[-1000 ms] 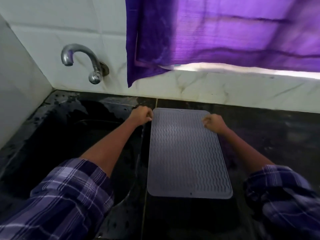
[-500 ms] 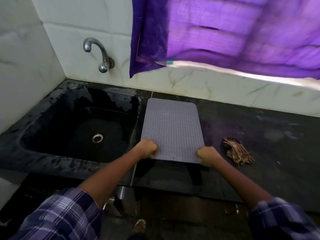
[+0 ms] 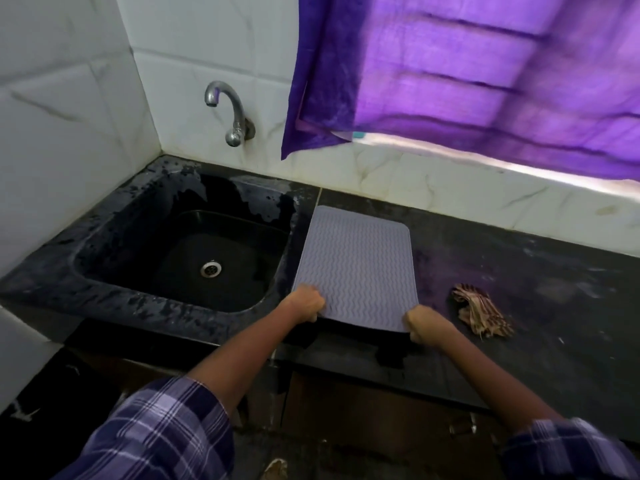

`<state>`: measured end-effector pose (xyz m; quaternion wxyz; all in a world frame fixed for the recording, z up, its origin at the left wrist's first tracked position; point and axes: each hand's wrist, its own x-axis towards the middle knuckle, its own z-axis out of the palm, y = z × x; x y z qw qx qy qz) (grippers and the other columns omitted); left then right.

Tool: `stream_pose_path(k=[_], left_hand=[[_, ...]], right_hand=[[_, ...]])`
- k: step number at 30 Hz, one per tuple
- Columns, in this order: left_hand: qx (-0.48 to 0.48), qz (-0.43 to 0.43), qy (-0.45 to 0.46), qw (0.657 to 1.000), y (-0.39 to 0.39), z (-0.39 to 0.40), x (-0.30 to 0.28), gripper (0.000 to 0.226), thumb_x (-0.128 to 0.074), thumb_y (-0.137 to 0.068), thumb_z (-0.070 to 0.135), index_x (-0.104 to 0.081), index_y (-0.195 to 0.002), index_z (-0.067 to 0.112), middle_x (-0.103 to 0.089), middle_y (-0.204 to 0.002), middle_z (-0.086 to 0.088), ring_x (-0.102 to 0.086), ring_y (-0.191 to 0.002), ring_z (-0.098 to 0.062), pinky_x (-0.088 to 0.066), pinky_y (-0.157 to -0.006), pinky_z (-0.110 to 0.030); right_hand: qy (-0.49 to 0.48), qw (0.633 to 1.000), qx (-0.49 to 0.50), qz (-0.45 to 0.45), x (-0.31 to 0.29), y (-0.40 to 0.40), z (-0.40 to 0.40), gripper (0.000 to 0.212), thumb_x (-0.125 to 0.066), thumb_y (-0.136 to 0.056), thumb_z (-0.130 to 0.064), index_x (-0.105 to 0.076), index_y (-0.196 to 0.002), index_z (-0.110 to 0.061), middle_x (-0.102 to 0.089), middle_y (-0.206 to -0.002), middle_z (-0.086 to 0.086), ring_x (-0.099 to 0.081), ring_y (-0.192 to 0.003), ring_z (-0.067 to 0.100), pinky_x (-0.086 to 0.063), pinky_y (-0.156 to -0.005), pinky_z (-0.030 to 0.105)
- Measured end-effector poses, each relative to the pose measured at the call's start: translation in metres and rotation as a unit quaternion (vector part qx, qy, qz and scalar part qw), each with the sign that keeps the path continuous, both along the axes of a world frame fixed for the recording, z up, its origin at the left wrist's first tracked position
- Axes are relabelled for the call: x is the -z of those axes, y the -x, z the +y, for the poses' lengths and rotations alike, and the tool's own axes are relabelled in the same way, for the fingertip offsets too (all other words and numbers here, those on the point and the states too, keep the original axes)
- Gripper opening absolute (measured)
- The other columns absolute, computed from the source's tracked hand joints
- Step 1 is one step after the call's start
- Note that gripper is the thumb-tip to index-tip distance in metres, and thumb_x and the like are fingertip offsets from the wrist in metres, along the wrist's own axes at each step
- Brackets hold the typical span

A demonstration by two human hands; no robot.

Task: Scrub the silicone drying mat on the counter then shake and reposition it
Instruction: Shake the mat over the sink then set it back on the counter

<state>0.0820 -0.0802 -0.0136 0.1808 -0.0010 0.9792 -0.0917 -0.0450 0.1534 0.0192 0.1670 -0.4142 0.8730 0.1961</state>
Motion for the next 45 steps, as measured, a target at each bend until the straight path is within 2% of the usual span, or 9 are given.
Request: stream_pose_path(k=[5,14,20,34,37,39,41,45], left_hand=[[0.007,0.017,-0.016,1.000,-0.021,0.021,0.001,0.033,-0.051,-0.090,0.009,-0.060,-0.121,0.004,-0.060,-0.127,-0.016,-0.051,-0.121,-0.033,-0.040,-0.099,-0.044],[0.013,0.042,0.017,0.999,-0.042,0.030,-0.005,0.030,-0.051,-0.091,0.008,-0.060,-0.120,0.004,-0.061,-0.125,-0.016,-0.052,-0.121,-0.032,-0.039,-0.101,-0.044],[0.014,0.027,0.043,0.999,-0.048,0.032,-0.005,0.030,-0.051,-0.093,0.009,-0.059,-0.121,0.004,-0.060,-0.127,-0.014,-0.050,-0.123,-0.031,-0.038,-0.102,-0.042],[0.003,0.004,0.051,0.999,-0.044,0.039,-0.002,0.029,-0.052,-0.094,0.010,-0.059,-0.121,0.004,-0.060,-0.127,-0.014,-0.052,-0.121,-0.031,-0.035,-0.105,-0.044],[-0.026,-0.032,0.014,0.999,-0.042,0.037,-0.004,0.030,-0.053,-0.094,0.012,-0.058,-0.123,0.005,-0.058,-0.129,-0.013,-0.052,-0.122,-0.030,-0.036,-0.106,-0.046],[-0.075,-0.035,-0.060,0.995,-0.039,0.022,-0.018,0.030,-0.058,-0.092,0.019,-0.062,-0.119,0.007,-0.061,-0.126,-0.009,-0.055,-0.119,-0.026,-0.040,-0.102,-0.041],[-0.132,0.006,-0.125,0.983,-0.034,-0.005,-0.038,0.027,-0.064,-0.090,0.023,-0.066,-0.113,0.011,-0.066,-0.120,-0.005,-0.059,-0.114,-0.021,-0.043,-0.097,-0.034],[-0.225,0.095,-0.129,0.961,-0.016,-0.067,-0.071,0.022,-0.064,-0.089,0.023,-0.070,-0.109,0.016,-0.068,-0.117,-0.003,-0.060,-0.115,-0.021,-0.043,-0.097,-0.034]], right_hand=[[-0.007,1.000,0.023,-0.019,0.002,-0.019,0.021,0.031,-0.050,-0.088,-0.007,-0.057,-0.118,-0.001,-0.052,-0.129,0.020,-0.056,-0.116,0.031,-0.046,-0.095,0.032],[0.013,0.999,0.033,-0.005,-0.005,-0.038,0.027,0.025,-0.051,-0.084,-0.005,-0.061,-0.107,0.000,-0.058,-0.121,0.020,-0.061,-0.108,0.032,-0.050,-0.088,0.032],[0.015,0.999,0.032,-0.014,0.004,-0.046,0.029,0.030,-0.051,-0.090,-0.007,-0.059,-0.119,-0.005,-0.051,-0.128,0.017,-0.057,-0.113,0.030,-0.047,-0.096,0.033],[0.021,0.998,0.051,-0.024,0.016,-0.051,0.031,0.030,-0.048,-0.092,-0.005,-0.057,-0.120,-0.006,-0.049,-0.129,0.017,-0.057,-0.113,0.030,-0.047,-0.098,0.034],[0.039,0.994,0.081,-0.057,0.013,-0.050,0.032,0.027,-0.051,-0.091,-0.007,-0.060,-0.116,-0.004,-0.055,-0.125,0.016,-0.059,-0.111,0.029,-0.049,-0.095,0.034],[0.077,0.987,0.105,-0.097,0.003,-0.040,0.032,0.023,-0.056,-0.088,-0.011,-0.066,-0.107,-0.004,-0.065,-0.115,0.014,-0.063,-0.104,0.026,-0.051,-0.090,0.033],[0.140,0.977,0.119,-0.109,-0.010,-0.025,0.032,0.019,-0.060,-0.087,-0.017,-0.069,-0.100,-0.006,-0.071,-0.105,0.012,-0.066,-0.096,0.024,-0.052,-0.084,0.032],[0.236,0.956,0.153,-0.079,-0.023,0.013,0.018,0.023,-0.059,-0.090,-0.020,-0.070,-0.101,-0.003,-0.072,-0.102,0.013,-0.068,-0.092,0.025,-0.056,-0.086,0.038]])
